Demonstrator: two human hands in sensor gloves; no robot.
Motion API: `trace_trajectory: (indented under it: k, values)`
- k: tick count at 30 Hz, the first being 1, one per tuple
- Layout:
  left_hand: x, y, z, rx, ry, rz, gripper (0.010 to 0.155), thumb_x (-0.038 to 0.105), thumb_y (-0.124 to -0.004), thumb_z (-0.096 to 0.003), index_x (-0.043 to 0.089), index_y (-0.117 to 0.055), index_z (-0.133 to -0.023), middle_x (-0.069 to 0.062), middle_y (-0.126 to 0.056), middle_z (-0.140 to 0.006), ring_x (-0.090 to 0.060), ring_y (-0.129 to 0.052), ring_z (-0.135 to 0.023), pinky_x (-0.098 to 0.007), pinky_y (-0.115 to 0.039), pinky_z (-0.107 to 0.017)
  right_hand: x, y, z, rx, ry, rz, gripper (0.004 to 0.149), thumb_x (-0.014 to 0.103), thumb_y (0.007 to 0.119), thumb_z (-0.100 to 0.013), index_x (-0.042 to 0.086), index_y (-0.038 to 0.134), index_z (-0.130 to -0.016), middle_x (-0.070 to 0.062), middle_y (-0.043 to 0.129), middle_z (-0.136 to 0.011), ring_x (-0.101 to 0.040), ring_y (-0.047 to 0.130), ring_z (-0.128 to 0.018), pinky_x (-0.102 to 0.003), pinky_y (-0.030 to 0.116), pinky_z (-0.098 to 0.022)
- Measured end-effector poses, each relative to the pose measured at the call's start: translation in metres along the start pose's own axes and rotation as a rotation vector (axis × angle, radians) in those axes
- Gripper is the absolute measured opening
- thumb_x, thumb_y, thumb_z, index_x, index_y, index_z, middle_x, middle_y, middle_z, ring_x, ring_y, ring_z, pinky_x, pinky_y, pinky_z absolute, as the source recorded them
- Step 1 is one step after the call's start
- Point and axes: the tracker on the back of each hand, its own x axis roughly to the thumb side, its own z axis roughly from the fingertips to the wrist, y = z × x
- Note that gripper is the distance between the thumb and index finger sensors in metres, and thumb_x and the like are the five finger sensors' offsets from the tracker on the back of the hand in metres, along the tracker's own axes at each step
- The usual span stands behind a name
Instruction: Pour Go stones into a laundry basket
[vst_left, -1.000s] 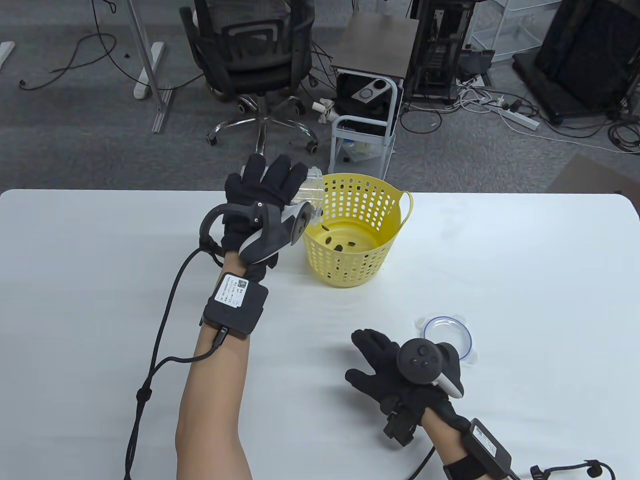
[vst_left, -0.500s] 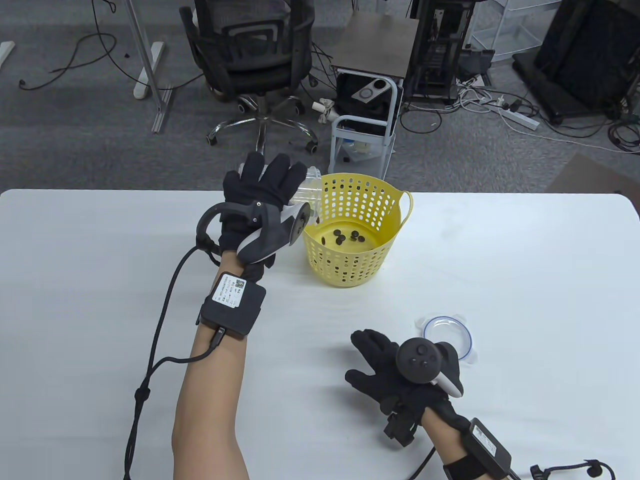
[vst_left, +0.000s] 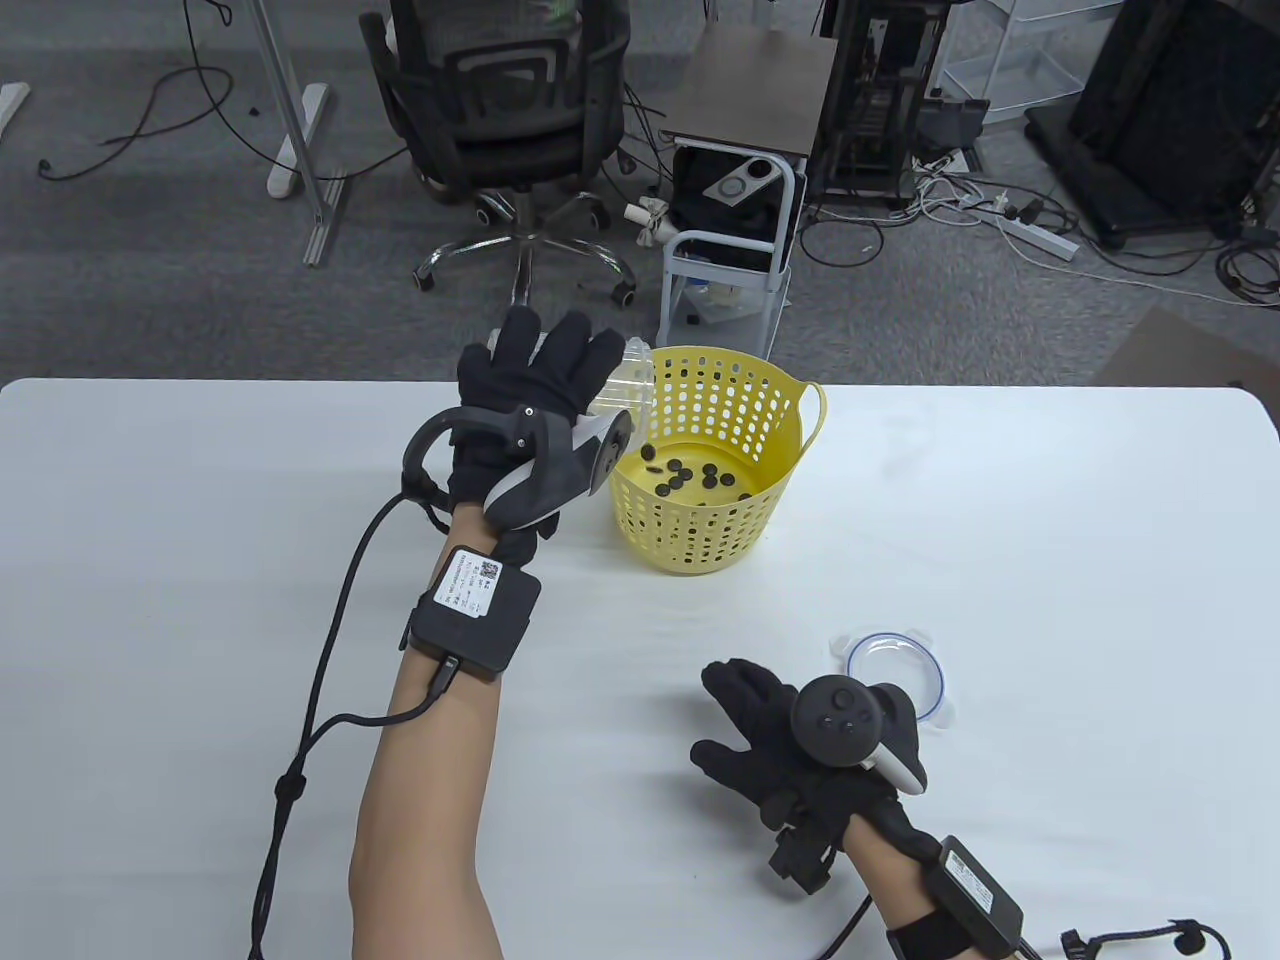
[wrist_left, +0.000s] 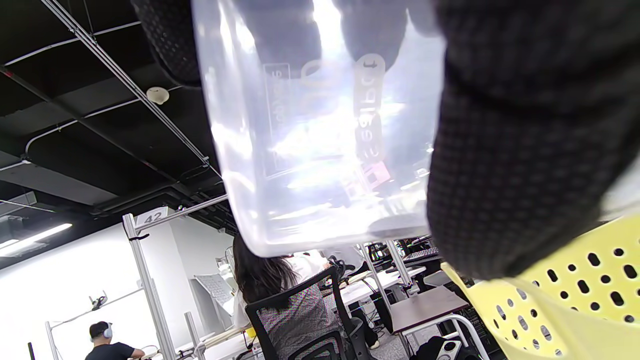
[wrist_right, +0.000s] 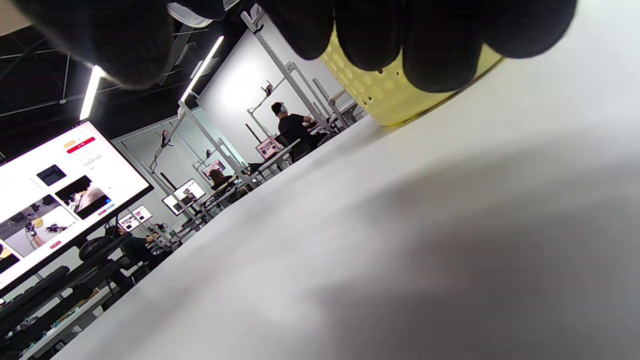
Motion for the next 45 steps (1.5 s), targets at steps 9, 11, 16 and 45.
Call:
trace_trajectory:
  k: [9,11,16,45]
  values:
    - [0.002,0.001,0.0,0.0,-0.004,-0.011,0.126,0.049,-0.123,-0.015,0.058,-0.033,-0.103,0.028,-0.043,-0.119,-0.022,-0.056,-0.114,-0.055,-0.067,-0.073,0.0,0.0,0.0,0.004,-0.005,0.006,0.084,0.063,0.082,-0.042,0.014,0.057,-0.105,-0.025,0.056,-0.109,-0.059,0.072,-0.087,-0.071,0.062,-0.062]
    - [0.002,0.001,0.0,0.001,-0.005,-0.013,0.126,0.048,-0.123,-0.015,0.058,-0.033,-0.103,0.028,-0.043,-0.119,-0.022,-0.056,-0.114,-0.055,-0.067,-0.073,0.0,0.0,0.0,0.002,-0.006,0.006,0.084,0.063,0.082,-0.042,0.014,0.057,-0.105,-0.025,0.056,-0.109,-0.059,0.072,-0.087,-0.071,0.062,-0.062]
    - [0.003,0.001,0.0,0.004,-0.011,-0.02,0.126,0.048,-0.123,-0.0152,0.059,-0.033,-0.102,0.029,-0.043,-0.119,-0.021,-0.056,-0.114,-0.055,-0.067,-0.073,0.0,0.001,0.0,0.008,-0.003,0.008,0.084,0.063,0.082,-0.042,0.014,0.057,-0.105,-0.025,0.056,-0.11,-0.059,0.072,-0.087,-0.071,0.061,-0.062]
    - [-0.002,0.004,0.013,-0.001,0.118,0.365,0.125,0.07,-0.112,-0.0148,0.043,-0.033,-0.107,0.014,-0.052,-0.119,-0.032,-0.077,-0.103,-0.052,-0.086,-0.058,-0.001,0.001,0.001,0.016,0.003,0.004,0.084,0.063,0.081,-0.042,0.014,0.056,-0.105,-0.026,0.054,-0.11,-0.06,0.071,-0.088,-0.071,0.061,-0.062]
